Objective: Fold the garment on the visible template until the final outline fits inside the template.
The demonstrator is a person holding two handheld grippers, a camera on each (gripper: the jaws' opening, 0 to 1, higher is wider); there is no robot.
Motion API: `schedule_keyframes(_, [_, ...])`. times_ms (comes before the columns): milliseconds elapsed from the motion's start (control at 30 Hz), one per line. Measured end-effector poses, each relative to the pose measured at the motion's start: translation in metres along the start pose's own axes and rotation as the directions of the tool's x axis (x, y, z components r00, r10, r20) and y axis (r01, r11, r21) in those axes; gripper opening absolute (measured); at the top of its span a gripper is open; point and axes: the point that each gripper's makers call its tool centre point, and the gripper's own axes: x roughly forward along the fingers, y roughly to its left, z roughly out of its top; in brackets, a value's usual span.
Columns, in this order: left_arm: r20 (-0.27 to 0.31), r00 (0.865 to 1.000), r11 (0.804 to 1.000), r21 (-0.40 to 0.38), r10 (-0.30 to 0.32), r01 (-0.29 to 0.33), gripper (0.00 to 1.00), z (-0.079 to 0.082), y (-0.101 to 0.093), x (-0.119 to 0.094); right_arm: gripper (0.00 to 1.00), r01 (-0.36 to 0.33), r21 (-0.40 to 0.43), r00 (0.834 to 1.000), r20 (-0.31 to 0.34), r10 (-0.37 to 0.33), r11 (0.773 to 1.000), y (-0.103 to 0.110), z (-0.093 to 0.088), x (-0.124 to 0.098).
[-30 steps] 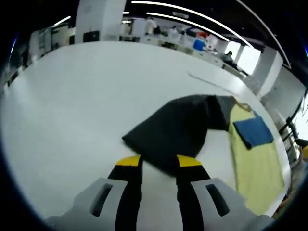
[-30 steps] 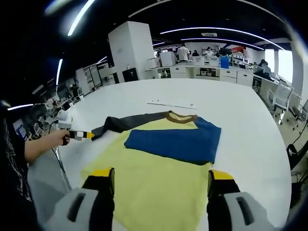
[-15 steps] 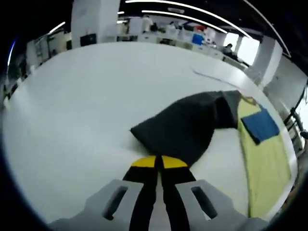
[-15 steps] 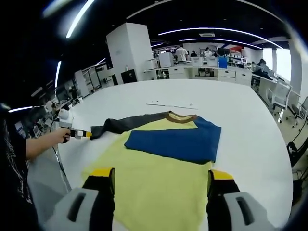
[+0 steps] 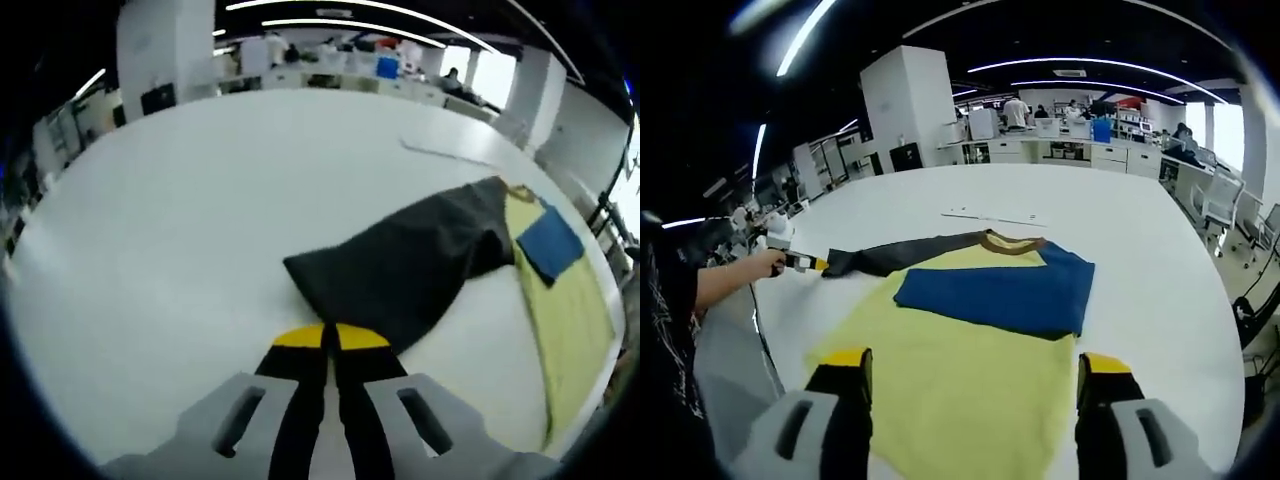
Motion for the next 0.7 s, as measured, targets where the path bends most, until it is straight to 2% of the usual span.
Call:
schedule_keyframes(133, [-0.003, 1.000, 1.000, -0.002, 0.017, -0.017, 0.00, 0.002, 0.011, 0.003, 0.88, 0.002, 0.002, 1.000, -0.002, -0.002, 1.000, 0.000, -0.003, -0.002])
schedule_keyframes(300, [0.009, 0.999, 0.998, 0.046, 0.032, -0.033, 0.00, 0.013, 0.019, 0.008, 0.89, 0.009, 0.007, 1.000, -0.010, -0.009, 1.000, 0.000, -0.006, -0.004])
schedule_keyframes(500, [-0.001, 0.999, 0.994, 0.093, 0.051, -0.050, 0.00, 0.018, 0.024, 0.016, 0.90, 0.020, 0.023, 1.000, 0.008, -0.020, 1.000, -0.001, -0.003, -0.007])
schedule_keyframes(700, [-0.008, 0.998, 0.993, 0.107, 0.059, -0.058, 0.00, 0.019, 0.026, 0.018, 0.90, 0.033, 0.024, 0.999, 0.005, -0.033, 0.999, -0.002, -0.004, -0.010])
